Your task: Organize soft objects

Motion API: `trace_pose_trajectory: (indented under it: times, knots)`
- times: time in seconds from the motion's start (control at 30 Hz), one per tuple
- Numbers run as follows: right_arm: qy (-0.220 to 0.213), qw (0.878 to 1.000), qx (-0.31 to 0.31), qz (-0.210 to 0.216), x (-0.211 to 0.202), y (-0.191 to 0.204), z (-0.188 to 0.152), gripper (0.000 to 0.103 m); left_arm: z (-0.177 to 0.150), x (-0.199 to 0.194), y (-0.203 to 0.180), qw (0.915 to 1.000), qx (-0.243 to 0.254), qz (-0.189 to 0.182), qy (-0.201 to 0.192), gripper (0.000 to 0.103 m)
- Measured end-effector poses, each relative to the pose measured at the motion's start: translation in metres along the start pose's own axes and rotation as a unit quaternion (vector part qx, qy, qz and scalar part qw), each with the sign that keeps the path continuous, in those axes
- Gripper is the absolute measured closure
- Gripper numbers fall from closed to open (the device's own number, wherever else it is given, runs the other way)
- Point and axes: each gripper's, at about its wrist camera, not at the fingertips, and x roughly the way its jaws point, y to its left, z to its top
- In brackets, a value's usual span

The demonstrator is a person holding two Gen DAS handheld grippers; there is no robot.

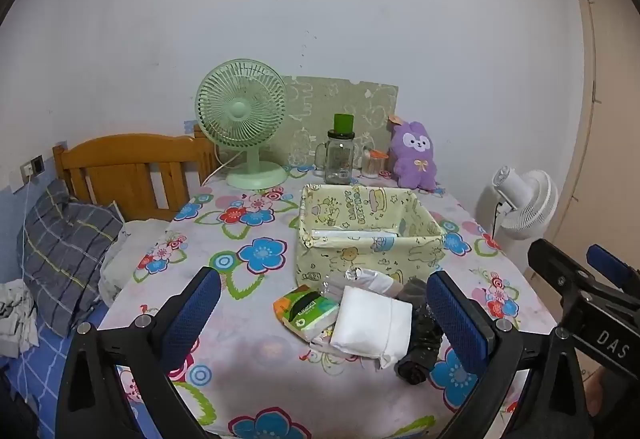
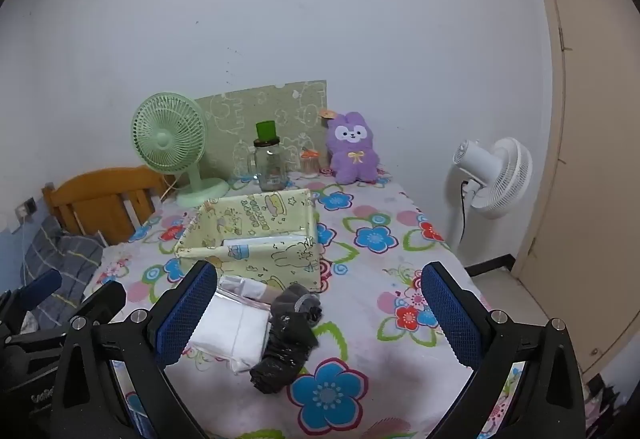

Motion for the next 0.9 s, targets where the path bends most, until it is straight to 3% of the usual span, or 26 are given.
trace_pose_trajectory:
  times: [0.2,0.43,0.9]
  knots:
    - [-0.021,1.0,0.012,0.014,-0.005,-0.014,0.002,0.0,0.002,0.008,0.005,0.9998,-0.021,0.002,-0.003,0.0]
    - [-0.016,1.0,-0.014,-0.005,0.001,0.004,0.005,0.0,0.011,0.01,0.001,0.9997,-0.019,0.016,-0.005,0.0]
    - [-0.007,1.0,-0.007,0.011,0.016,-0.001,0.006,0.0,0.013,0.023,-0.002,0.9997,-0.016,0.021,0.003,0.001]
